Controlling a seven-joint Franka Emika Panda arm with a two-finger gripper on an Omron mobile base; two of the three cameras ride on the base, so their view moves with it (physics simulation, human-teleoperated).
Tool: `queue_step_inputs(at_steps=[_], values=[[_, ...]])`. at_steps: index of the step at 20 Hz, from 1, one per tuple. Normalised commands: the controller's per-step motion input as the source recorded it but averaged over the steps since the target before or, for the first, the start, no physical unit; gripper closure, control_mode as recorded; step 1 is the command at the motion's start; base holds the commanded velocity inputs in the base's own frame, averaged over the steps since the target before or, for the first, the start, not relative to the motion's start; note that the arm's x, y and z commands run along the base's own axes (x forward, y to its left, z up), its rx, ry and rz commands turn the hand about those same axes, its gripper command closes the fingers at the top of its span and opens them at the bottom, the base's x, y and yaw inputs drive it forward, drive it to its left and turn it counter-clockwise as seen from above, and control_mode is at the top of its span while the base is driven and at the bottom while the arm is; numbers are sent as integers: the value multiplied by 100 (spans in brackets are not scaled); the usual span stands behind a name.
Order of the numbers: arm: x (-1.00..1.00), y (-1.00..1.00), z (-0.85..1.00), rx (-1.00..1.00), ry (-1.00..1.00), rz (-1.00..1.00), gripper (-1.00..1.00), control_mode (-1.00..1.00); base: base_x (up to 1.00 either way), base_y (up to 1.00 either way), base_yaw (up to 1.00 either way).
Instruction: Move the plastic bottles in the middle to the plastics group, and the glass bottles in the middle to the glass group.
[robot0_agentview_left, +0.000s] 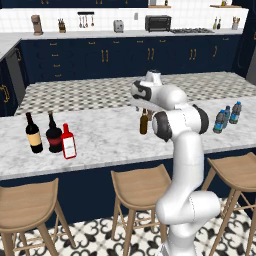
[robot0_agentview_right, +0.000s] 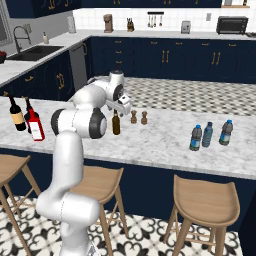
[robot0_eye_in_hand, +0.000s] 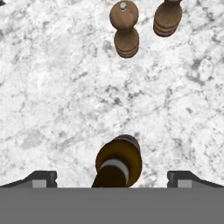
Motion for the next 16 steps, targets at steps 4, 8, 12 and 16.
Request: queue_step_inputs(at_steps=[4, 8, 12, 16], values=[[13, 1, -13, -2, 0, -1, 100, -100, 0, 0, 0], [0, 0, -3, 0, 0, 0, 100, -100, 0, 0, 0], [-17, 1, 0, 0, 0, 0, 100, -100, 0, 0, 0], [-55, 10, 0, 1, 0, 0, 100, -100, 0, 0, 0]])
